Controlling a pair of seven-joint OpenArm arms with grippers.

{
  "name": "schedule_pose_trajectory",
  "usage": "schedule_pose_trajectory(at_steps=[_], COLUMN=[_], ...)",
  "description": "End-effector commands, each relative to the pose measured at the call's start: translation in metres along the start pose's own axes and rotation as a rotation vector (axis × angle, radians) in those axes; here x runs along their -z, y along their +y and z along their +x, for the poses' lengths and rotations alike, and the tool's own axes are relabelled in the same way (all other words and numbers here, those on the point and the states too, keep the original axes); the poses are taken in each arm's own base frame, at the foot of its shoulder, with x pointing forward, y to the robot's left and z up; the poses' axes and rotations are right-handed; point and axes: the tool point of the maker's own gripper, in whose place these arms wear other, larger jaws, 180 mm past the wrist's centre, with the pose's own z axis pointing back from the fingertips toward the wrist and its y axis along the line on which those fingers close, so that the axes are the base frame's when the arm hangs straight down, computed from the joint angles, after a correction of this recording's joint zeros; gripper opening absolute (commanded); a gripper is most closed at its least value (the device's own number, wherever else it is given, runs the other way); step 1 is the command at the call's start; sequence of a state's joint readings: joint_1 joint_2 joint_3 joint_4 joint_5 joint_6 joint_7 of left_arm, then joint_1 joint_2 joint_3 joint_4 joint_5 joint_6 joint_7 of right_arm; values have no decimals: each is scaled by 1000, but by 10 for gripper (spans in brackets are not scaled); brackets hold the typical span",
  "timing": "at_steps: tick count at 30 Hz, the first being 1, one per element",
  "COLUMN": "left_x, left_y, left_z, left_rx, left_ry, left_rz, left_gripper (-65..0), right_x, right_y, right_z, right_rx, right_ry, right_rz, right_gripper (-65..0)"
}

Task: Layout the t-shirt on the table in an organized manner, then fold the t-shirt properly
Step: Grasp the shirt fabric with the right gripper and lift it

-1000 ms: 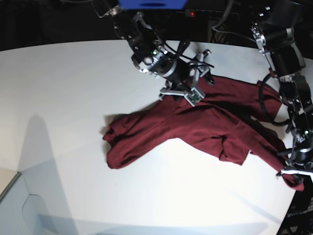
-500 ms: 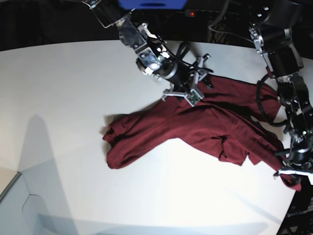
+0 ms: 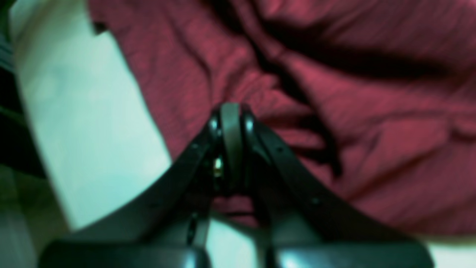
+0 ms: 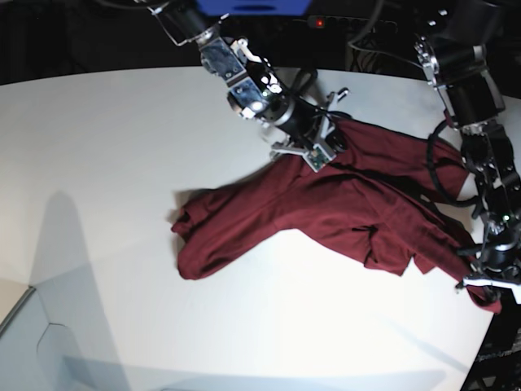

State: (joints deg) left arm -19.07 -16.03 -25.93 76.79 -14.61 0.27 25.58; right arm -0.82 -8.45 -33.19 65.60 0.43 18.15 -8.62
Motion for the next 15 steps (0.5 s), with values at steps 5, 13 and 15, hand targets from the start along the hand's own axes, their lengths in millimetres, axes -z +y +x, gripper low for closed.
schedule_pose_trajectory(at_steps=[5, 13, 15], left_x=[1, 1, 1], left_y=[0, -1, -1], left_z=[27, 25, 25], left_rx=[4, -4, -4], left_ry=[-75, -71, -71], left_rz=[-1, -5, -5], left_gripper=[-650, -650, -650], right_x=[-23, -53, -60], right_y=[8, -4, -6], right_z=[0, -10, -11], right_rx=[-9, -57, -71], right_ry=[-28, -24, -26], right_rz=[2, -24, -28], right_gripper=[-650, -650, -650])
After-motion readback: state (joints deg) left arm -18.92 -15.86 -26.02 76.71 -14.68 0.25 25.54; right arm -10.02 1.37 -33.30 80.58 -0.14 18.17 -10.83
